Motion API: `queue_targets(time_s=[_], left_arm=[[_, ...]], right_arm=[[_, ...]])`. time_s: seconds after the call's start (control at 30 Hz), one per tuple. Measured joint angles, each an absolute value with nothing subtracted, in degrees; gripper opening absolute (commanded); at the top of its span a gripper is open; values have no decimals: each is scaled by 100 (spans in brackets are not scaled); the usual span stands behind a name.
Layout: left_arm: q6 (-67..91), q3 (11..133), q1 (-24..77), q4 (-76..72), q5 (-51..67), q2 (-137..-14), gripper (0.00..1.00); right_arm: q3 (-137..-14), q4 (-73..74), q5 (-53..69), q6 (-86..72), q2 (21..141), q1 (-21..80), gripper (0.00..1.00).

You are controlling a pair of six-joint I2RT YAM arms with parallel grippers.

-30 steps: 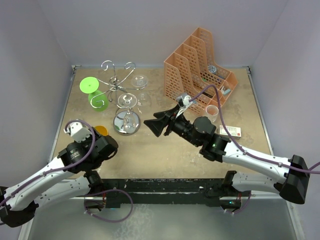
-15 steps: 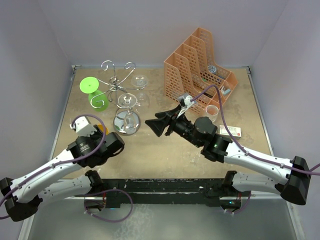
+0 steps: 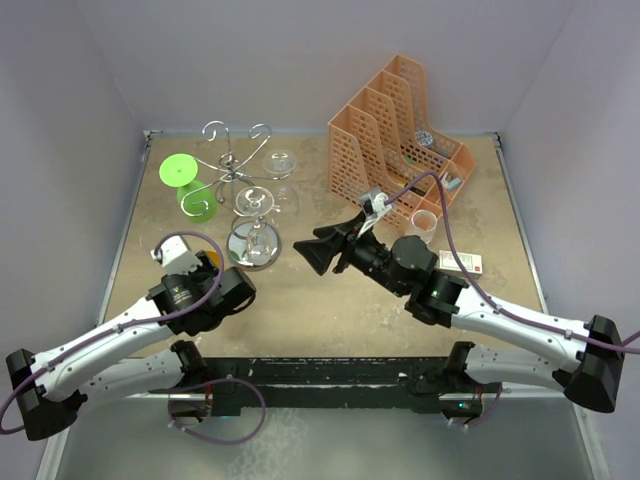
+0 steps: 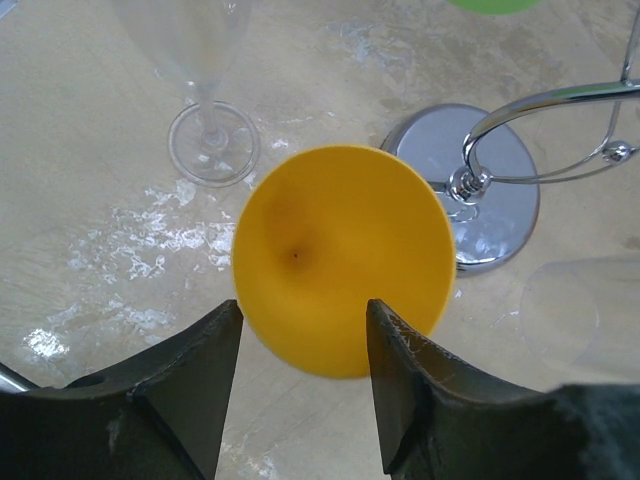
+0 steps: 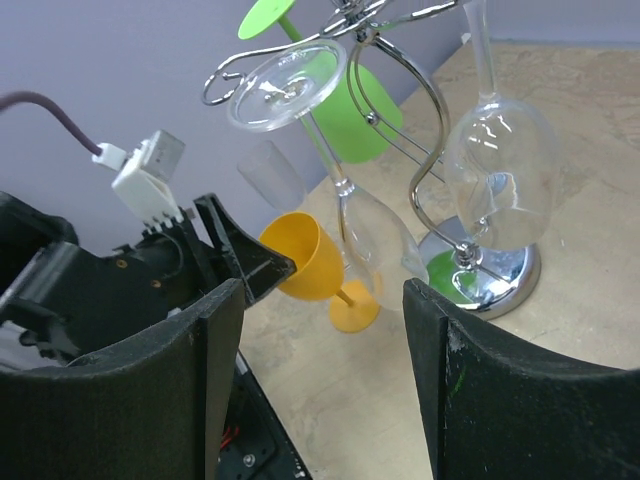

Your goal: Place the wine glass upside down on the wine glass rack

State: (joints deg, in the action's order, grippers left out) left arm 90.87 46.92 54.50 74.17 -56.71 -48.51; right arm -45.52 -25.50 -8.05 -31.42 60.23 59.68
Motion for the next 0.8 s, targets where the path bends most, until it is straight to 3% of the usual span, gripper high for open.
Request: queue_targets(time_s=[0.1,0.23,0.47,0.8], left_arm=[[9061,4556,5428,7279,-5655,-4965,47],[8954,4421,5234,7067,-5594,-5009,36],[8617,4407,4884,6770,-5518,-4818,0],[7800,5017,4864,6803,-4842,-4735,0]], right_arm=[[-4550,-2545,-812,-3142,5918,5968,66],[-4550,-2545,-825,-3155,5793,5968,66],[-4547,-2473,-827,-3157,5712,5968,66],[-4545,-2244,-937,-3288,5695,5968,64]])
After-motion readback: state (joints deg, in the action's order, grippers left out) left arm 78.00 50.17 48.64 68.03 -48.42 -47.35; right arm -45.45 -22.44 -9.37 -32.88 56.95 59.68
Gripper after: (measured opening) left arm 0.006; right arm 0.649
